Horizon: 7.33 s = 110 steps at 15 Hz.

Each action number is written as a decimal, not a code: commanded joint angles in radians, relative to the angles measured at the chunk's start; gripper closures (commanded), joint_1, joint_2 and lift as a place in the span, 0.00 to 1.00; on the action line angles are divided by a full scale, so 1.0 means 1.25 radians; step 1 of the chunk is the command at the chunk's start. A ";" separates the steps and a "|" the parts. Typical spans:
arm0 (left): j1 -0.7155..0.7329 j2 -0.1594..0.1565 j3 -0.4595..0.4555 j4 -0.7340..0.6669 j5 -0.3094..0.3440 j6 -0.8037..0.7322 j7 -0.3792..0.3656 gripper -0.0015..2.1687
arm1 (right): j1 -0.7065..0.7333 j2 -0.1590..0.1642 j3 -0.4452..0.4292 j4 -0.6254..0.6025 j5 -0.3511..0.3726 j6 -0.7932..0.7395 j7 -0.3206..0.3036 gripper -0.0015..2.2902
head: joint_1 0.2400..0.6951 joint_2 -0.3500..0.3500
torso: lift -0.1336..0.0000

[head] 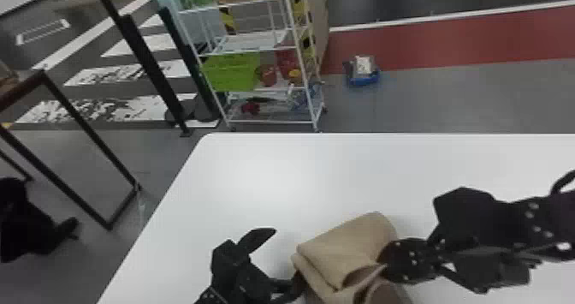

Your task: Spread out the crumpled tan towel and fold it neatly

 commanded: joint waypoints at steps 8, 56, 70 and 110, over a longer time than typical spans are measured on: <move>0.007 -0.001 0.004 -0.040 0.012 0.008 -0.012 0.07 | -0.055 0.047 -0.023 0.044 -0.042 0.002 0.005 0.66 | 1.00 1.00 | 0.08; -0.059 -0.001 0.021 0.021 0.035 0.054 -0.033 0.07 | 0.011 -0.004 0.123 0.050 0.091 0.010 0.005 0.04 | 1.00 1.00 | 0.08; -0.056 -0.001 0.024 0.017 0.042 0.049 -0.033 0.07 | 0.040 0.065 0.052 0.126 0.004 -0.002 0.005 0.77 | 1.00 1.00 | 0.08; -0.084 0.017 0.200 -0.100 -0.252 0.170 -0.415 0.06 | 0.092 0.233 -0.052 0.262 -0.099 -0.091 -0.125 0.89 | 1.00 1.00 | 0.08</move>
